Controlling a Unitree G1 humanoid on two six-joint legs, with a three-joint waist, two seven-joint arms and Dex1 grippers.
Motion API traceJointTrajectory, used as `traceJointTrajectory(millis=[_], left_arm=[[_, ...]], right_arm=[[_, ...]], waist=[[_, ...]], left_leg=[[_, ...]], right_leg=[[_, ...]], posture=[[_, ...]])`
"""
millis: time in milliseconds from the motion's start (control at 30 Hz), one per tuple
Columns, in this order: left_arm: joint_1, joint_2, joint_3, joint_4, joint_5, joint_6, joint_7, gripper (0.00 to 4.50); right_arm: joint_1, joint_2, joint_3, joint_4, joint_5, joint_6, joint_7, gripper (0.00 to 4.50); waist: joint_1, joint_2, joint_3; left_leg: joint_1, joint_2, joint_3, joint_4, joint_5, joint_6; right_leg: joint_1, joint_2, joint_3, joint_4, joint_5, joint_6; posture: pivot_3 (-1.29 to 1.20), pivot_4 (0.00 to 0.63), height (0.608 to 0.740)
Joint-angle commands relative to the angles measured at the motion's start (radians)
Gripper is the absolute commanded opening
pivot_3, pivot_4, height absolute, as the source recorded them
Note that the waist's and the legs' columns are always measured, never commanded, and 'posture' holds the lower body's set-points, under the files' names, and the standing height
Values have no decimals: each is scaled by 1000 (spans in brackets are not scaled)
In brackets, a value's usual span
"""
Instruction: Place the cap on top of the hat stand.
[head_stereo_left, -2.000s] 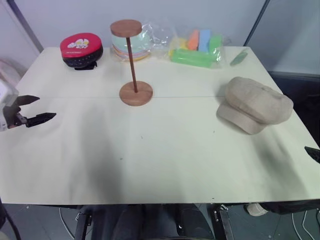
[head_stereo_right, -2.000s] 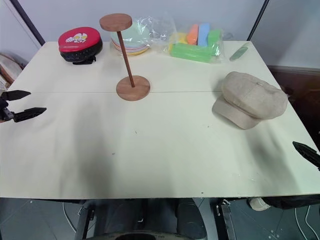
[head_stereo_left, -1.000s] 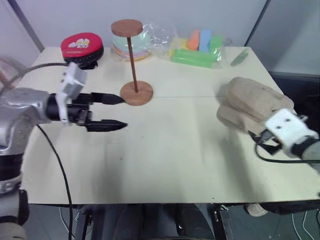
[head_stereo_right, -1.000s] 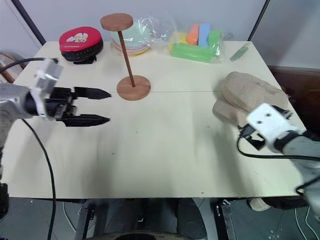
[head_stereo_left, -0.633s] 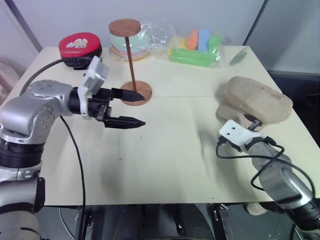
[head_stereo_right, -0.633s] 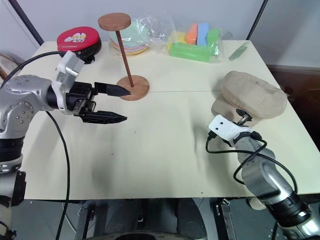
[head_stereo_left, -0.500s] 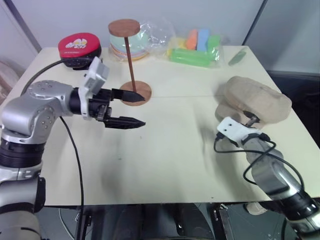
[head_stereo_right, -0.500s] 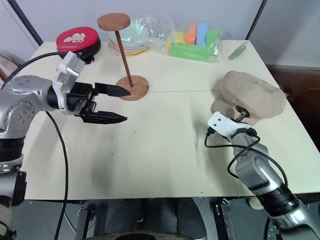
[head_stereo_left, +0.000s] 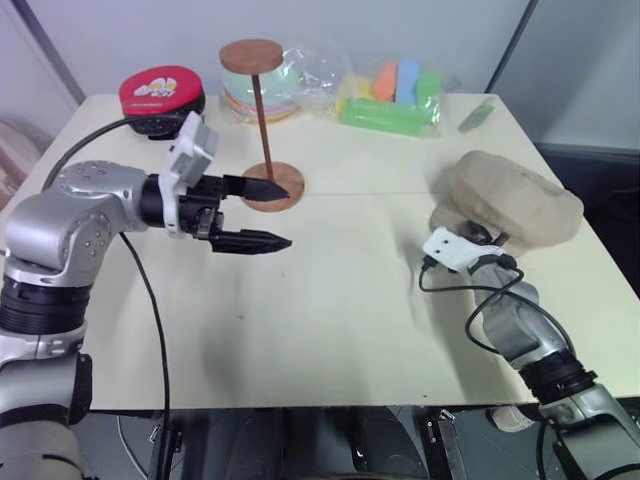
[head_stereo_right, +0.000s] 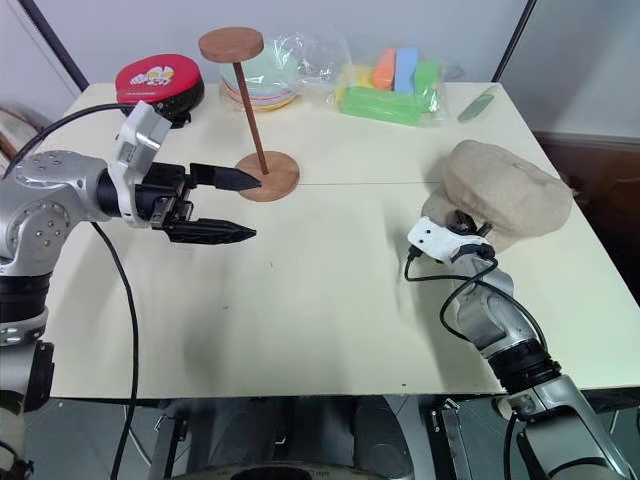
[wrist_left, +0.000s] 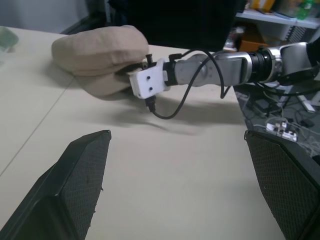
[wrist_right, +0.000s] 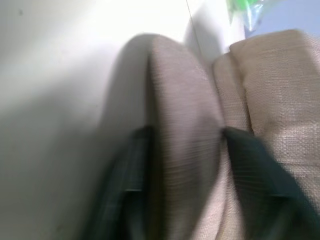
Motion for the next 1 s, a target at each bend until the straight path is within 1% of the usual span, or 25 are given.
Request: traceJointTrajectory(millis=[33,133,200,267,333,400,433,533,600,700,767,867,933,1000], left_arm=[[-15,20,49,-31,-15,8,18,4500],[1,23,77,-50,-25,22,50,4500],[20,20,144,-71,-51,50,115,4500],[42,12,230,-99,-92,83,202,4500],[70,-4,336,-140,-145,123,317,4500],[108,-12,446,-186,-203,162,423,4500],[123,-13,481,-203,-225,175,459,4500],[195,3,624,-249,-267,201,567,4500],[233,18,688,-262,-291,208,616,4500],[302,64,826,-278,-318,221,676,4500],[333,88,878,-288,-344,225,704,4500],[374,112,934,-315,-384,235,739,4500],[399,122,947,-333,-402,234,754,4500],[420,129,954,-341,-418,229,767,4500]], right_arm=[[29,0,-33,-4,2,-12,23,13],[40,-1,-68,-23,-1,-14,28,13],[9,-27,-91,-83,-7,-54,38,13],[-56,-49,-118,-151,2,-113,59,13],[-195,-57,-129,-172,15,-184,81,13],[-374,-39,-115,-140,33,-276,101,13],[-434,-28,-106,-120,39,-309,107,13],[-688,65,-50,35,60,-462,105,13],[-797,122,-26,130,63,-547,99,13],[-959,266,21,330,81,-690,90,13],[-1009,325,40,429,82,-761,86,13],[-1028,408,80,560,80,-828,103,13],[-1015,428,108,592,58,-876,97,13],[-972,443,126,566,56,-900,103,13]], waist=[[0,0,0],[0,0,0],[-1,0,0],[-5,1,1],[-22,2,2],[-39,4,4],[-44,4,4],[-55,4,3],[-51,2,3],[-50,1,3],[-47,0,3],[-35,-2,2],[-27,-2,2],[-23,-2,2]], left_leg=[[0,0,0,0,0,0],[0,0,0,0,0,0],[0,0,0,0,0,0],[0,1,0,0,0,0],[-1,1,0,0,0,0],[-1,1,0,-1,0,0],[-1,1,1,-1,0,0],[-1,2,0,-4,0,-1],[-1,2,-1,-5,1,-2],[-1,5,-2,-6,2,-4],[-1,5,-2,-5,2,-5],[-1,2,-5,-5,3,-6],[-1,0,-5,-5,3,-6],[-1,0,-5,-5,3,-6]], right_leg=[[0,0,0,0,0,0],[0,0,0,0,0,0],[0,0,0,0,0,0],[-1,0,0,0,0,0],[-3,0,1,2,0,0],[-6,0,3,5,0,0],[-8,0,5,6,0,0],[-10,2,5,9,-1,0],[-11,4,5,9,-1,-1],[-11,4,4,9,-1,-2],[-11,4,5,9,-1,-2],[-10,1,2,8,-1,-3],[-9,-1,1,8,-1,-3],[-9,-2,0,8,-1,-2]], posture=[[0,150,740],[0,150,740],[0,150,740],[0,150,740],[0,150,740],[0,150,740],[0,150,740],[0,150,740],[0,150,740],[0,150,740],[0,150,740],[0,150,740],[0,150,740],[0,150,740]])
